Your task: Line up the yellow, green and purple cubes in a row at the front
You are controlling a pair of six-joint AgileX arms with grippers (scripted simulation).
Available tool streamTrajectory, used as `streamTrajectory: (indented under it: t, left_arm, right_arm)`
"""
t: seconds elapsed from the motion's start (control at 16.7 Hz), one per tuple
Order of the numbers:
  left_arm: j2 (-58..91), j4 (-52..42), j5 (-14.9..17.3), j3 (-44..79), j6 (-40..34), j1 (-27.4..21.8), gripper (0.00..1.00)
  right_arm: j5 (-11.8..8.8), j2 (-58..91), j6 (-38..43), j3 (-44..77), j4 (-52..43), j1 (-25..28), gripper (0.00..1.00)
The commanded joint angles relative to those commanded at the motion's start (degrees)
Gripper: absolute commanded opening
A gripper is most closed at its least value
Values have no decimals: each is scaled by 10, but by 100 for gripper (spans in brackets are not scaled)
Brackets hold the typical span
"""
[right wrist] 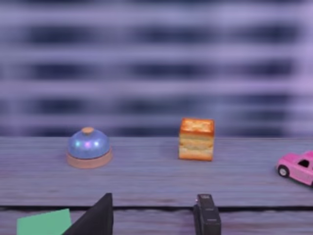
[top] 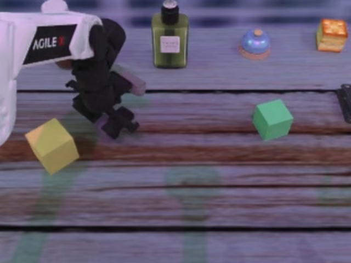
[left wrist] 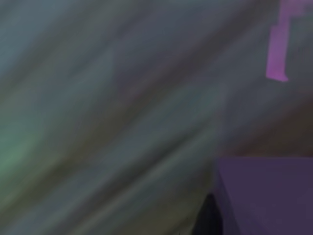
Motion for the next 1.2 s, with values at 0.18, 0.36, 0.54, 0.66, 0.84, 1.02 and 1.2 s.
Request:
streamTrajectory:
  t: [0.18,0.36,0.54,0.66,0.84,1.02,1.2]
  left_arm:
    - [0,0,0,0,0,0,0]
    - [0,0,0,0,0,0,0]
    - [-21,-9,7,4,-4,0,0]
    - [-24,-19,7,13,-4,1,0]
    - [-41,-76,7,49,-5,7,0]
    - [-61,-131,7,83,-5,11,0]
    - [-66,-138,7,89,-5,11,0]
  right_arm:
    - [0,0,0,0,0,0,100]
    - [0,0,0,0,0,0,100]
    - [0,0,0,0,0,0,100]
    - [0,0,0,0,0,0,100]
    - [0,0,0,0,0,0,100]
    - [0,0,0,0,0,0,100]
    - [0,0,0,0,0,0,100]
